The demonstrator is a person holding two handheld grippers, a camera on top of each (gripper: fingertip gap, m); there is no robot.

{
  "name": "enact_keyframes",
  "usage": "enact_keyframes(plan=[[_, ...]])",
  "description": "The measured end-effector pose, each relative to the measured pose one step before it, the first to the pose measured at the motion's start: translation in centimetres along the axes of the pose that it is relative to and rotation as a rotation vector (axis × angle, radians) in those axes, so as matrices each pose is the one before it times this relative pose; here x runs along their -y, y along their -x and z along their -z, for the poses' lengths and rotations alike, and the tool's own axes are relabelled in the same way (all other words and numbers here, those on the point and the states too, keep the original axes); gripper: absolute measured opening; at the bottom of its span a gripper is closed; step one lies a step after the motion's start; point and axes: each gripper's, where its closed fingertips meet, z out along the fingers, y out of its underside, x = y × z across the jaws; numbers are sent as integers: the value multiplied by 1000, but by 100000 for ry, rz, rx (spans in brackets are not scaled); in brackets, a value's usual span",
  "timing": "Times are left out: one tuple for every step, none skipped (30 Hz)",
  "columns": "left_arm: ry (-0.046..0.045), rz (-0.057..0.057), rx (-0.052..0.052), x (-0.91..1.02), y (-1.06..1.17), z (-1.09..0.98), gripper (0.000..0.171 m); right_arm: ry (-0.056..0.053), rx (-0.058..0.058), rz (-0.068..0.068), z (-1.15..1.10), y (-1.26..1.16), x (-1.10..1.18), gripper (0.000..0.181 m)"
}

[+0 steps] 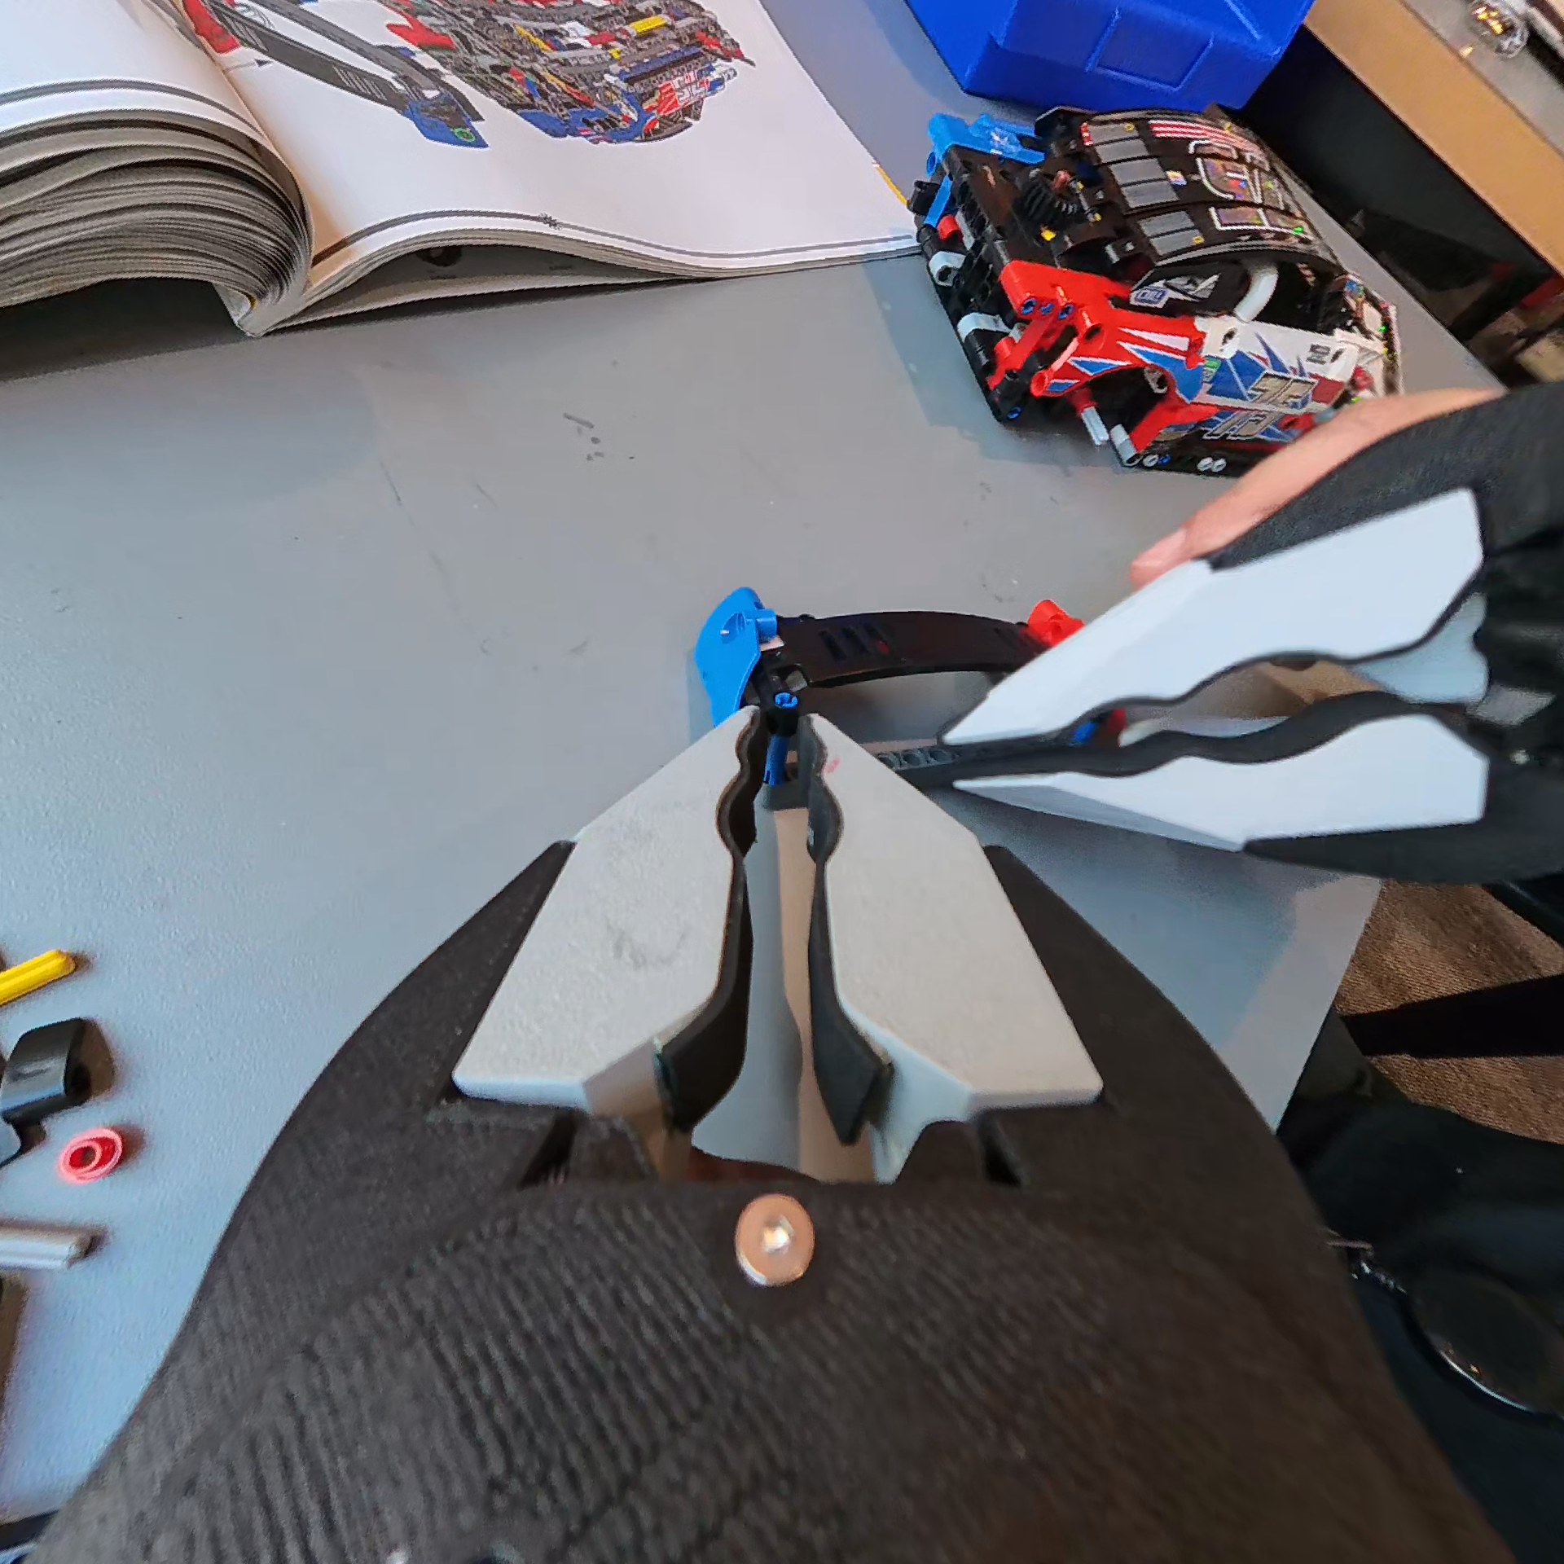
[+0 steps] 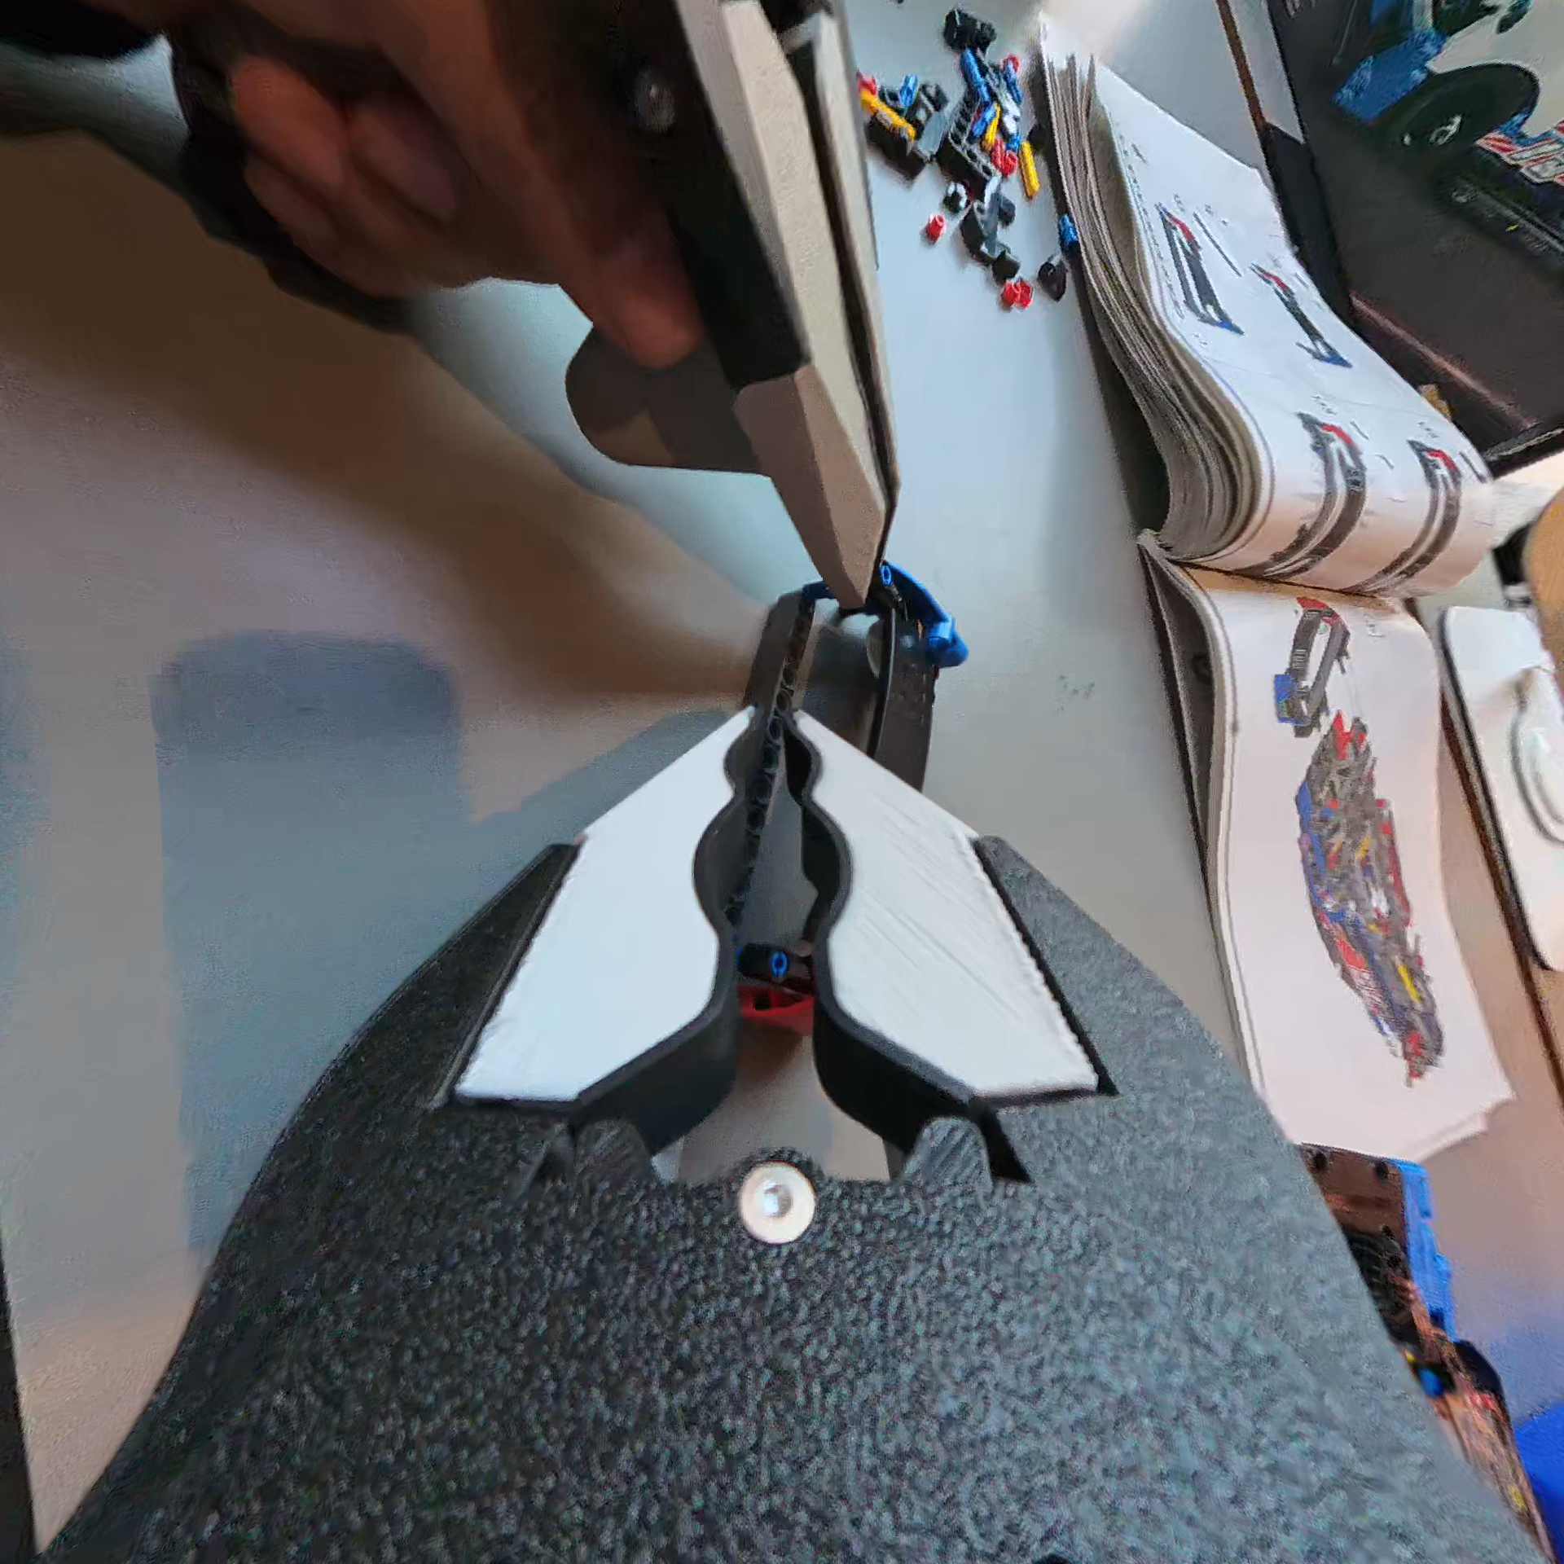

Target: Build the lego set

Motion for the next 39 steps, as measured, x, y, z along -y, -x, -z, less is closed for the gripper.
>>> enact_keyframes(plan=[[4,409,98,5,36,-16,5,2621,-1300,735,-334,161,-323,1],[65,1130,-76,-17,50,-32,4,2897,-1766,806,-303,13,-411,7],[25,1542,-747,3,0,-44,5,1125,-1844,1335,-99,-83,-144,8],[-188,1801,-754,33,12,-15,4,49,79,-135,44,126,39,9],[-2,1163,-374,4,28,-28,5,495,1360,-295,10,264,-45,17],[-10,354,432,3,89,-4,5,369,-190,597,29,59,-102,14],[-42,-63,368,8,39,2,5,-419,-1152,2005,19,-36,-60,11],[25,-189,234,-14,4,-11,5,-502,-1169,2362,-3,18,-1,11],[182,85,44,-7,24,-16,5,-46,-1246,2563,-14,26,-7,11],[339,442,-393,-49,2,-25,5,196,-1115,1886,-7,11,12,11],[67,712,-795,7,-20,5,5,425,-880,1424,-6,13,14,11],[4,997,-923,4,10,11,5,533,-657,1373,8,6,7,10],[74,967,-892,16,31,1,5,653,-638,1733,4,11,6,10],[192,662,-901,11,8,-15,5,608,-753,2122,9,24,20,10],[329,-251,-497,27,27,-35,5,447,-526,1812,-17,78,10,12],[512,-1131,-86,-4,15,-20,5,315,-690,978,3,-8,4,11],[356,-1109,44,-8,3,1,5,102,-167,-15,-1,-1,5,11],[110,-317,-102,-21,-5,7,5,-246,350,-869,-2,-12,-4,9],[14,268,-319,-14,-5,23,5,-384,604,-1272,-6,-6,-4,11],[92,609,-508,-21,-9,21,5,-380,496,-904,-7,-13,-17,11],[77,500,-400,-17,-11,19,5,-229,260,-348,-2,-20,-6,12],[173,143,-269,-27,-16,21,5,79,102,-25,-4,-6,-6,11],[409,83,-303,-47,0,51,5,404,-101,377,1,-10,-3,11],[329,769,-363,-61,-9,79,4,510,-262,550,-8,6,7,11],[228,1147,-746,-85,-34,113,4,560,-341,509,-6,19,11,11],[53,1511,-1139,-84,-23,118,4,447,-392,616,-8,24,6,11],[-199,1854,-1298,-61,-2,88,4,193,-559,936,-10,6,17,11],[-210,1510,-1014,-24,-6,47,4,163,-541,1062,1,0,7,11],[37,549,-225,-20,-14,16,5,299,-307,499,-7,-7,12,9],[5,-374,376,-1,-1,-17,5,348,-76,-221,1,-2,-4,9],[-75,-35,390,-3,-16,-16,5,250,-63,-370,-5,3,-2,10],[-222,613,-86,-12,-9,7,5,236,-183,-72,-1,-13,3,10],[-111,785,-276,-27,-11,50,5,273,-383,425,3,2,-1,10],[-208,472,-69,-28,4,67,5,311,-594,753,3,0,5,10],[-116,-312,412,-50,10,51,5,423,-543,575,7,5,-1,10],[-84,-1109,772,-48,12,63,5,371,-406,475,0,-5,3,10],[-80,-1384,905,-24,16,43,5,115,-185,44,1,7,4,10],[48,-974,468,-40,-4,21,5,-31,107,-340,-1,3,-7,10],[150,-656,82,-20,7,22,5,-62,148,-12,-4,0,-3,10]])
